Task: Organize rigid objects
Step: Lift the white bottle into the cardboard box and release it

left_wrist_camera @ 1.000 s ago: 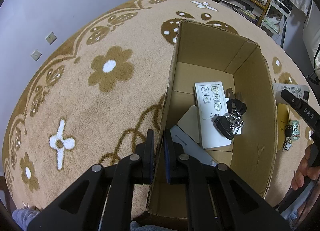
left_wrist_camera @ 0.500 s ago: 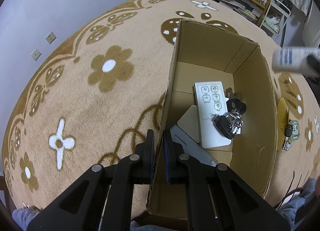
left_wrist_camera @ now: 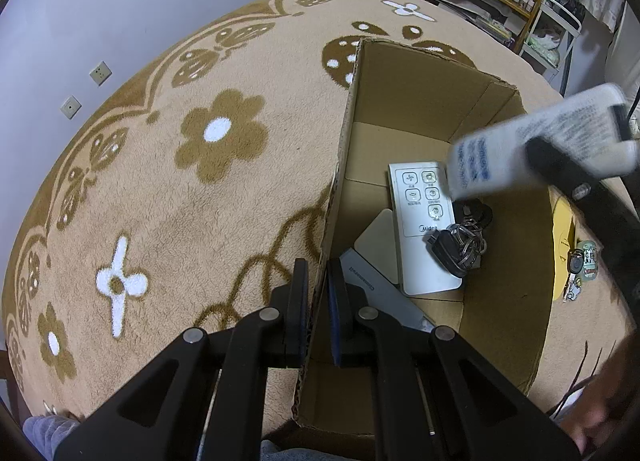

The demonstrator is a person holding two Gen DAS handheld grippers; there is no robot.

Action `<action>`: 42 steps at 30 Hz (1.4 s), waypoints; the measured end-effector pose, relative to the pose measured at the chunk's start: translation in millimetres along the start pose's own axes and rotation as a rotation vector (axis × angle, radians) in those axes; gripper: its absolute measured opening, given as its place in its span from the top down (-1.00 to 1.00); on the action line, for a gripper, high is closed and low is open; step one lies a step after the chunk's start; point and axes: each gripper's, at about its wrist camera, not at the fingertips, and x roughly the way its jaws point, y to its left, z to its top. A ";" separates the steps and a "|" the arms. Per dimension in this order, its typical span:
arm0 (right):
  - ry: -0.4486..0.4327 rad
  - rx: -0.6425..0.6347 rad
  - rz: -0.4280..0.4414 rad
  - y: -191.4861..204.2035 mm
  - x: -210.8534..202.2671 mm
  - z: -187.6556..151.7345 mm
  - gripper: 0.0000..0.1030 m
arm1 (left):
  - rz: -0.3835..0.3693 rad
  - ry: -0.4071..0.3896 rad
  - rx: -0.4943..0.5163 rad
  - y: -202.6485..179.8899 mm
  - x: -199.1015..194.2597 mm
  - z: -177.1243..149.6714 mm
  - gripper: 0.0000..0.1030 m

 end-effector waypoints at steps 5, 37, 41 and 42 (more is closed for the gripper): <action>0.026 -0.063 -0.066 1.5 10.6 -10.1 0.63 | -0.004 0.001 -0.002 0.3 -0.2 0.3 0.83; 0.018 0.041 -0.023 -17.0 -23.0 17.9 -0.61 | -0.004 -0.001 0.004 -0.8 -0.6 0.1 0.85; 0.041 0.021 -0.056 -19.9 -26.5 19.5 -0.89 | -0.005 -0.001 0.003 -0.9 -0.6 0.0 0.85; 0.046 0.015 -0.067 -21.8 -27.8 20.2 -0.93 | -0.004 -0.001 0.004 -0.9 -0.6 0.0 0.85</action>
